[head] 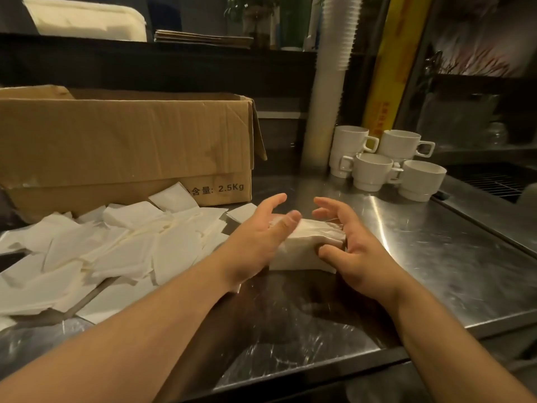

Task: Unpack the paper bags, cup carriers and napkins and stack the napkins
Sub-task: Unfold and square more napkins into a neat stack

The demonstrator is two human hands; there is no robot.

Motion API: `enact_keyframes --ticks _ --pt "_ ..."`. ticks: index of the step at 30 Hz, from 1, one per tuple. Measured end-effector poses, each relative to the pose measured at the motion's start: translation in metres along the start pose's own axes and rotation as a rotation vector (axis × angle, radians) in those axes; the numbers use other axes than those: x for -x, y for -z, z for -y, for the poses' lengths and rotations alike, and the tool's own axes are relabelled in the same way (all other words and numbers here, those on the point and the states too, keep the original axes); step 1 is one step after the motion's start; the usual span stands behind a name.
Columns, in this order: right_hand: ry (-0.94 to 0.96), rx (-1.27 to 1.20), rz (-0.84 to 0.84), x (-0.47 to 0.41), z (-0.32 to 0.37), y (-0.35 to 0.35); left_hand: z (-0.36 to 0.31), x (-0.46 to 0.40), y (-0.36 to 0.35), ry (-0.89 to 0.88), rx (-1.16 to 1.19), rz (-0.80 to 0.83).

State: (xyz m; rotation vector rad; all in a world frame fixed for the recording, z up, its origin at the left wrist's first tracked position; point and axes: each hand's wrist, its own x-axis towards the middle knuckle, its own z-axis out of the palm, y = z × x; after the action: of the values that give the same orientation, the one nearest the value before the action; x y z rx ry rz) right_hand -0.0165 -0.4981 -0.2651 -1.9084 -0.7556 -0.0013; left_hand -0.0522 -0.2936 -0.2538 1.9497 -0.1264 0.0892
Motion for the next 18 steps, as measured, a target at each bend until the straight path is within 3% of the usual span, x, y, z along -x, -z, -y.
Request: enact_keyframes --ticks 3,7,10,18 --pt "0.041 -0.028 -0.035 0.0 0.001 0.0 0.003 0.003 0.004 -0.039 -0.073 0.071" --pt "0.182 0.058 -0.224 0.003 0.003 0.001 0.007 0.0 0.01 -0.08 -0.111 -0.047" --pt "0.228 0.088 -0.336 0.004 0.004 0.001 0.005 0.0 0.013 -0.033 -0.116 -0.019" --pt "0.132 0.259 -0.292 0.0 0.0 0.003 0.004 -0.001 0.012 -0.008 -0.157 -0.023"
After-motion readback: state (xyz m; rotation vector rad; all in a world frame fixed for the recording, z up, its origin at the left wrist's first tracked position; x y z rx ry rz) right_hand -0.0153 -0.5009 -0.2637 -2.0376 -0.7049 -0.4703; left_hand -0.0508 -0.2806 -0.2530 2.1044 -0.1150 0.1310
